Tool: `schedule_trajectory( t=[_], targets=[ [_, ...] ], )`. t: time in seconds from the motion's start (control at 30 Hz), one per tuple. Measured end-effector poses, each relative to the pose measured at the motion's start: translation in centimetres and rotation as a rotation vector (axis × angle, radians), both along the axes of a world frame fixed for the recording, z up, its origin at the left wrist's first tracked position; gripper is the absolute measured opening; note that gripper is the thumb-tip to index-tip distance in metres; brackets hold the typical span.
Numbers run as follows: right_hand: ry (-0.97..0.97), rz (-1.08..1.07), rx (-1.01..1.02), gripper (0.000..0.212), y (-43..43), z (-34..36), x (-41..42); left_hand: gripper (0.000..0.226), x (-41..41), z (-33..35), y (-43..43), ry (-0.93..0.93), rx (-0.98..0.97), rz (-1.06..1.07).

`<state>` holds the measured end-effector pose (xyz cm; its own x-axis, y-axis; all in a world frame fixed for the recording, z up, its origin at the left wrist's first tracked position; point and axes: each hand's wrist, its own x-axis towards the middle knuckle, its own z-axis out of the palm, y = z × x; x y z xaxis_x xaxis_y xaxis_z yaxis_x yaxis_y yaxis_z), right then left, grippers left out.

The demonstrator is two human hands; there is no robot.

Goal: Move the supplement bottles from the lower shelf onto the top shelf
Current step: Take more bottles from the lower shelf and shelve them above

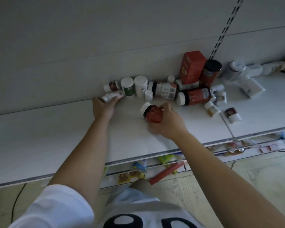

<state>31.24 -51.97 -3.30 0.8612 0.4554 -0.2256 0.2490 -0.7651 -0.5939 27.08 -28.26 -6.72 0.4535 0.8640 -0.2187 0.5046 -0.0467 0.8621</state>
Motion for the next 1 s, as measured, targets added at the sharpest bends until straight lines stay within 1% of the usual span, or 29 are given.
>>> schedule_trajectory(
  t=[0.07,0.13,0.2,0.23,0.3,0.37,0.43,0.5,0.57,0.63,0.73,0.8,0.9,0.93,1.0],
  targets=[
    [0.233,-0.163,0.222,0.06,-1.2,0.8,-0.8,0.057,-1.4,0.9,-1.5,-0.161,0.007,0.053],
    [0.381,-0.259,0.428,0.052,-2.1,2.0,-1.7,0.043,-3.3,2.2,-2.8,-0.32,-0.061,0.066],
    [0.513,-0.315,0.596,0.043,-2.9,3.3,-2.4,0.028,-5.4,4.0,-4.2,-0.491,-0.191,0.022],
    [0.581,-0.323,0.672,0.042,-3.1,4.2,-2.8,0.026,-6.3,4.9,-5.1,-0.582,-0.29,-0.011],
    [0.724,-0.311,0.825,0.051,-3.5,5.9,-3.7,0.027,-8.0,7.5,-7.5,-0.722,-0.49,-0.08],
    [0.84,-0.287,0.951,0.055,-3.9,7.8,-4.7,0.023,-9.1,10.2,-9.8,-0.74,-0.586,-0.087],
    [0.903,-0.266,1.024,0.058,-4.4,10.1,-6.0,0.013,-10.2,13.0,-12.0,-0.705,-0.619,-0.066],
    [0.921,-0.229,1.073,0.062,-5.1,12.3,-7.5,0.018,-11.5,15.9,-13.9,-0.724,-0.678,-0.111],
    [0.92,-0.184,1.123,0.06,-6.0,14.3,-9.0,0.027,-13.0,18.7,-15.6,-0.757,-0.705,-0.211],
    [0.912,-0.147,1.168,0.056,-7.2,16.1,-10.3,0.034,-14.7,21.3,-17.3,-0.766,-0.704,-0.276],
    [0.893,-0.064,1.232,0.065,-9.2,18.8,-12.1,0.035,-17.2,24.4,-19.7,-0.76,-0.647,-0.326],
    [0.839,0.001,1.249,0.07,-10.6,20.5,-12.9,0.033,-18.5,26.2,-21.0,-0.786,-0.601,-0.367],
    [0.683,0.066,1.223,0.074,-12.5,23.2,-13.7,0.058,-19.7,28.6,-22.5,-0.822,-0.544,-0.383],
    [0.636,0.083,1.214,0.077,-13.0,24.1,-14.0,0.059,-19.9,29.3,-22.8,-0.825,-0.532,-0.392],
    [0.563,0.122,1.21,0.076,-13.9,25.7,-14.3,0.05,-20.2,30.5,-23.2,-0.852,-0.54,-0.417]
  ],
)
